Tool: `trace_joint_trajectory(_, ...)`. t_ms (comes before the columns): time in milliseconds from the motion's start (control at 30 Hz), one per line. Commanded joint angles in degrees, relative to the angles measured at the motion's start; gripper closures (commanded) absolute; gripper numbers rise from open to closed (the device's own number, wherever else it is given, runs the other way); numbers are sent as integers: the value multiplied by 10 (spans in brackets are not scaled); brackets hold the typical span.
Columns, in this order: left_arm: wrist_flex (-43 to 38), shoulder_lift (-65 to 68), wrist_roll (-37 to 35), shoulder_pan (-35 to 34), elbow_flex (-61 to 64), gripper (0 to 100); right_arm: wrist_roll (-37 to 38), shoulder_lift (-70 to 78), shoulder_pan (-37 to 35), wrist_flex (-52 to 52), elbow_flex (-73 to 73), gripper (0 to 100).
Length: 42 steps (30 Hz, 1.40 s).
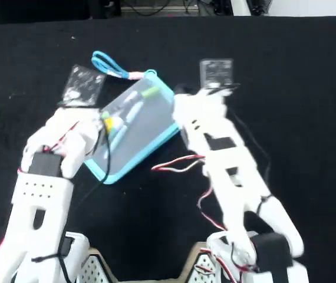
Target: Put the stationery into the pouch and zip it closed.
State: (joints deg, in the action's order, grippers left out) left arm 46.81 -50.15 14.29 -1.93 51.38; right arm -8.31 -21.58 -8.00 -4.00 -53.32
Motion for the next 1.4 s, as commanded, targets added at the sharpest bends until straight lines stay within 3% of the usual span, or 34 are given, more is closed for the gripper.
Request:
trace_joint_trajectory(0,2,-57,-2,-60,24,794,1,-58,23,-32,12,983)
trace_joint_trajectory(200,3,-126,-2,-167,131,794,1,-5,-11,-26,20,986)
trace_joint_trajectory(433,2,-229,0,-343,276,796,1,93,-11,-28,76,987)
trace_joint_trajectory(533,2,-283,35,-370,317,866,1,91,-11,-30,80,987)
trace_joint_trajectory(667,3,-364,49,-369,371,976,1,55,-10,-41,74,987)
trace_joint_trajectory(867,76,-476,50,-364,413,971,1,17,-4,-136,63,987)
trace_joint_trajectory(1067,202,-548,50,-270,422,971,-3,-28,66,-222,6,987)
trace_joint_trajectory(1167,217,-541,48,-226,431,971,0,-75,76,-251,-47,987)
trace_joint_trajectory(1367,219,-544,47,-222,444,971,1,-192,82,-254,-163,983)
